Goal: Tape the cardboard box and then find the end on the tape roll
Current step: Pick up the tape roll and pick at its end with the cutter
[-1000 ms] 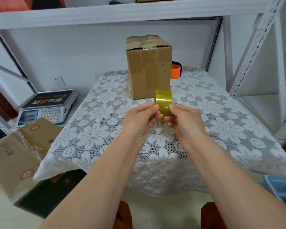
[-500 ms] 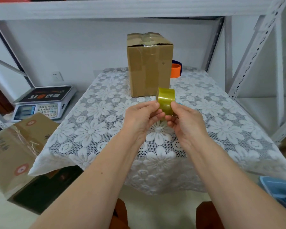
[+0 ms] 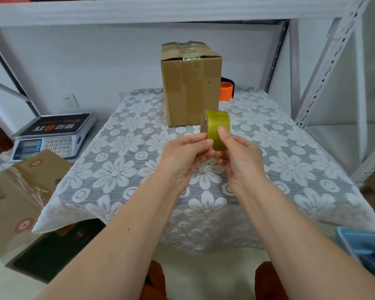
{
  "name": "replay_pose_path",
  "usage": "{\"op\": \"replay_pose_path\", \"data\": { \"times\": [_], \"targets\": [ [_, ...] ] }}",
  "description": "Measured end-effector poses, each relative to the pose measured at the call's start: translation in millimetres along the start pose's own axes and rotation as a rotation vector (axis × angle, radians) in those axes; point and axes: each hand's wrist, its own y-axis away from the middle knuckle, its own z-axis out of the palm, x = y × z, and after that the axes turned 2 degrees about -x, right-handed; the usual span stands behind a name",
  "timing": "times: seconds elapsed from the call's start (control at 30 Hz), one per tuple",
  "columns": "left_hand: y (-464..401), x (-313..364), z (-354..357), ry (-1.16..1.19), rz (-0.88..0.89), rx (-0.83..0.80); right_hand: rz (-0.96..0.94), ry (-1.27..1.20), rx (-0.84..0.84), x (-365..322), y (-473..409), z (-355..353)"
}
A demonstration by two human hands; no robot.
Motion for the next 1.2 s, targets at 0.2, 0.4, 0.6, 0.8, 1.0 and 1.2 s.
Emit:
{"op": "replay_pose_path", "data": {
  "times": [0.2,0.4,0.6,0.8,1.0,1.2],
  "targets": [
    [-1,4,1,0.054,0.03,0.069,-0.044,-0.048,-0.097,3,1,1],
    [0,13,-5,-0.137,-0.037,0.091,-0.036,-0.082,-0.147,7,4,6],
    [2,11,-4,-0.129,-0.047,0.073,-0.024,-0.125,-0.192,8,8,9],
    [-2,14,-8,-0.474,0.23,0.03,-0.273,0.343,0.071,9,-1,3],
    [1,15,-13,-0.826,0.255,-0.199,-0.739,0.799,0.073,7,-18,-5],
    [9,17,-12,-0.779,0.147,-0.307,-0.644,0.778,0.013,0,-28,-13]
  ]
}}
